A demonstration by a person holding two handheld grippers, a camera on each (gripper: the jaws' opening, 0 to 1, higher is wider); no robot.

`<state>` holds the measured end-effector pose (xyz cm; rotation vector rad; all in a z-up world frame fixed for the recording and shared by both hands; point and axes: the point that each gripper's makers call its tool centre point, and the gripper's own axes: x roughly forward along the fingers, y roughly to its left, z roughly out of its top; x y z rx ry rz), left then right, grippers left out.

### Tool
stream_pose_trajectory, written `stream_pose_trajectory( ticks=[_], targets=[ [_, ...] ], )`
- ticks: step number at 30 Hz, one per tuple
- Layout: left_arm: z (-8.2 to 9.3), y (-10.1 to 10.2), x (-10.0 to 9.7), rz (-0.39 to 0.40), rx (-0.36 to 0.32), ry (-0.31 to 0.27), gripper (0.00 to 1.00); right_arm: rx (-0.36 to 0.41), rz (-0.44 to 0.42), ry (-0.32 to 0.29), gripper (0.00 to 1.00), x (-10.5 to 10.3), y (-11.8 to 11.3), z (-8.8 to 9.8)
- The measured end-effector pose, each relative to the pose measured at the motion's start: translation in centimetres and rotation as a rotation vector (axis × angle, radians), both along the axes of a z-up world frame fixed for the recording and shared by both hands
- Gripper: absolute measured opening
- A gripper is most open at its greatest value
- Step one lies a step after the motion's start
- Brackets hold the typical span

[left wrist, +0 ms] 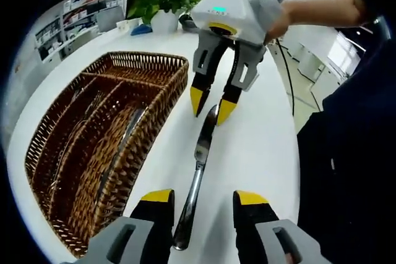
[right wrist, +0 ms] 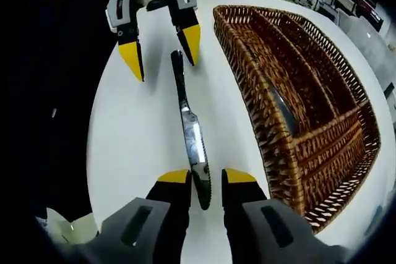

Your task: Arrange the knives, forks, and spoons in their matching storage slots by inserting each utensil handle-first until every utensil is classified and aligned in the correct compartment

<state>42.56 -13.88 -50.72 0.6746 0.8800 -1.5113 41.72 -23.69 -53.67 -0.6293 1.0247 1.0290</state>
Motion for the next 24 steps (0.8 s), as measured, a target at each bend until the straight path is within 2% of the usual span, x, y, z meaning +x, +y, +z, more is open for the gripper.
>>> stream_pose_trajectory(
  ticks=[4, 9, 15, 24],
  targets=[
    [-0.1, -0.1, 0.1, -0.011, 0.005, -0.01, 0.39, -0.051, 0.057, -0.024, 0.19, -0.4, -0.1, -0.1],
    [-0.4, -0.2, 0.2, -0.028, 0.017, -0.018, 0.38, -0.067, 0.105, -0.007, 0.13, -0.7, 0.3, -0.1],
    [-0.8, 0.0, 0.3, -0.053, 0.039, -0.02, 0.37, -0.075, 0.083, 0.023, 0.09, -0.5, 0.3, -0.3],
    [-1.4, -0.9, 0.1, -0.087, 0.04, -0.025, 0.32, -0.068, 0.07, 0.003, 0.07, -0.8, 0.2, -0.1]
  ],
)
